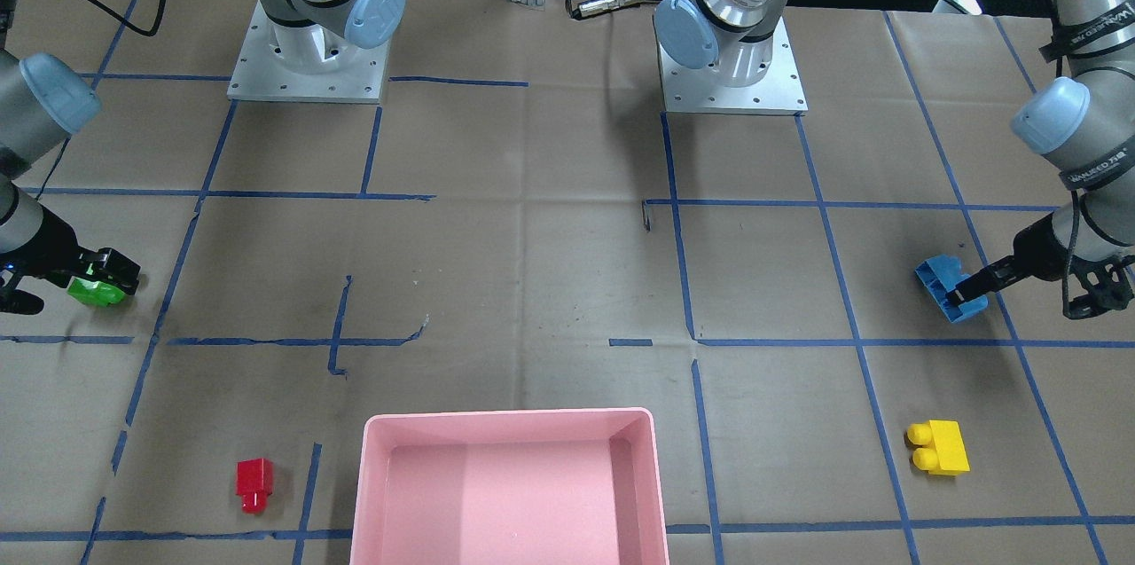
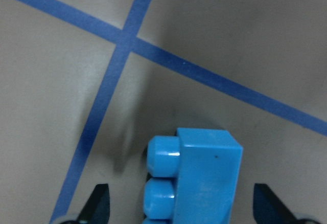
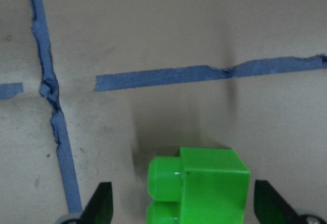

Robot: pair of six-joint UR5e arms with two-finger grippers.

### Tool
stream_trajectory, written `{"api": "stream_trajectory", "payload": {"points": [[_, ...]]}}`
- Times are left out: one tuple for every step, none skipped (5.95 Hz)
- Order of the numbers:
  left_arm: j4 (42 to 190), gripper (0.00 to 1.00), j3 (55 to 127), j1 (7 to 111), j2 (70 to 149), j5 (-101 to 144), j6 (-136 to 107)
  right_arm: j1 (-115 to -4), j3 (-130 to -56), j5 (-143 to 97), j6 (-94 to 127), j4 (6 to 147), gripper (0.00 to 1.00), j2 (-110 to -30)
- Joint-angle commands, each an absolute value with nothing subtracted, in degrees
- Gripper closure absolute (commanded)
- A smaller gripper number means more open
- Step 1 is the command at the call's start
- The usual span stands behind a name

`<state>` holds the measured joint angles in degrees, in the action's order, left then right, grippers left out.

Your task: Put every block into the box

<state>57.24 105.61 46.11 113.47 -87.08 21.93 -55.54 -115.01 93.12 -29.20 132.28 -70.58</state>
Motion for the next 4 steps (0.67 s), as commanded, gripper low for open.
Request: {"api": "stream_trajectory", "payload": {"points": [[57.13, 0.01, 105.82, 46.49, 113.9, -87.19, 22.05, -55.55, -115.14, 93.77, -29.27, 131.84, 0.16, -70.31], [57.04, 0.01, 105.82, 46.15, 113.99, -87.54, 22.23, -55.55, -115.22, 94.04, -29.53, 131.75, 0.43, -70.49], [57.13, 0.01, 105.91, 46.06, 114.26, -87.54, 22.24, -55.46, -115.22, 94.13, -29.62, 131.66, 0.69, -70.75], [57.22, 0.01, 106.0, 46.05, 115.13, -87.63, 22.06, -55.46, -114.96, 94.04, -29.53, 131.31, 0.91, -71.19]]}}
